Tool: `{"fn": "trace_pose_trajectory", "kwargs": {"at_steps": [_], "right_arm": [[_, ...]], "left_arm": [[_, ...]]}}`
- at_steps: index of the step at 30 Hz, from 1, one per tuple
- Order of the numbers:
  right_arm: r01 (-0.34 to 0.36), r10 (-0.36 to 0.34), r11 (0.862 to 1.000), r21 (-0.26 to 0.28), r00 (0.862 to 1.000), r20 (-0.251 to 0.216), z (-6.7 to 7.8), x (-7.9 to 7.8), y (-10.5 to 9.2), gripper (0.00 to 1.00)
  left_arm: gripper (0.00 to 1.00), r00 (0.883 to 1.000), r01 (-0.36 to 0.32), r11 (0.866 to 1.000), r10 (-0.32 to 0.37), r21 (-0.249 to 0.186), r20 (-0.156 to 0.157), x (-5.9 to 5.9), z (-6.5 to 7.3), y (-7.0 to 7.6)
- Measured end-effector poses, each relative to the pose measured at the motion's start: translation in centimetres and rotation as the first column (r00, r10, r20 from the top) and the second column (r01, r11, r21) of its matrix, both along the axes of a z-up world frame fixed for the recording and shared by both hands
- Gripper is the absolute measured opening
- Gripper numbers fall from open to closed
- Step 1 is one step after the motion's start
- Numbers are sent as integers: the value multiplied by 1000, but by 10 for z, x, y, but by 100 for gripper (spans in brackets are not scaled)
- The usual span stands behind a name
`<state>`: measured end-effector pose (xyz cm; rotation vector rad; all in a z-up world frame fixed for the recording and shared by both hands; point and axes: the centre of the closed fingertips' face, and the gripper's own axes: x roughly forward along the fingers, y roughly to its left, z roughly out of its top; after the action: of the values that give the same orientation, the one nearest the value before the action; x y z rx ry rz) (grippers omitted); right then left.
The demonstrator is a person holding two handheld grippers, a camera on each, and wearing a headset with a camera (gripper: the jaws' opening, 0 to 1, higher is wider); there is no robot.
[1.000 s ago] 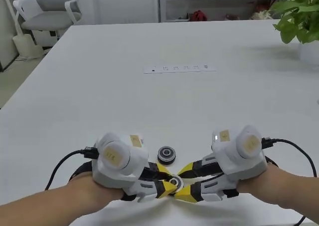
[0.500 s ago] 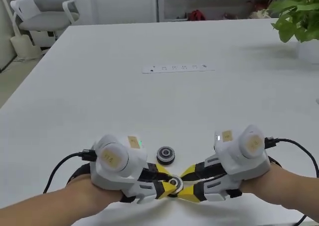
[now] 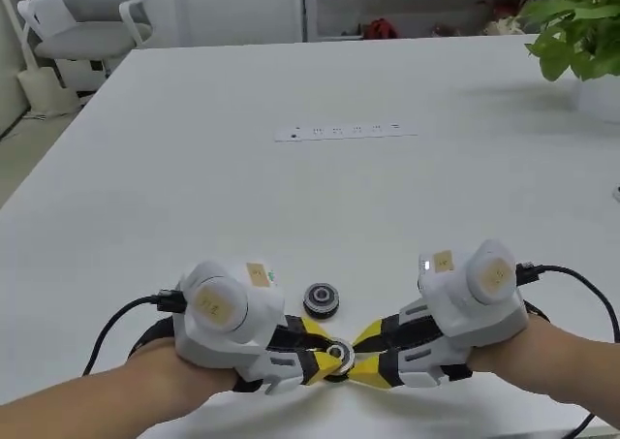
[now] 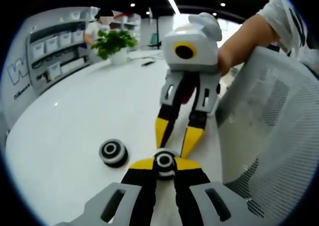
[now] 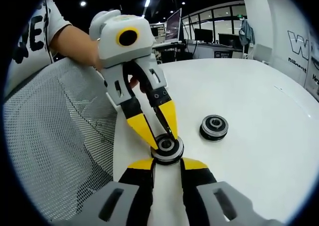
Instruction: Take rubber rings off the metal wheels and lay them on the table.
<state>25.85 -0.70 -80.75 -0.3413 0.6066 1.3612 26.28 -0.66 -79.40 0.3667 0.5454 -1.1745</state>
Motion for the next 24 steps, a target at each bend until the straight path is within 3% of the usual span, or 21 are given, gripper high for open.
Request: {"fn": "trace_pose_trajectory", "kwargs": {"at_steps": [9, 24], "right_arm": [[-6, 6, 1000, 8, 1000, 26, 3, 3, 10, 31], [-39, 39, 999, -6, 998, 49, 1, -1, 8, 23]], "left_arm": [[13, 1000, -6, 1000, 6, -1, 0, 0, 0, 0], [13, 1000, -9, 1000, 9, -5, 0, -1, 0, 0]]}}
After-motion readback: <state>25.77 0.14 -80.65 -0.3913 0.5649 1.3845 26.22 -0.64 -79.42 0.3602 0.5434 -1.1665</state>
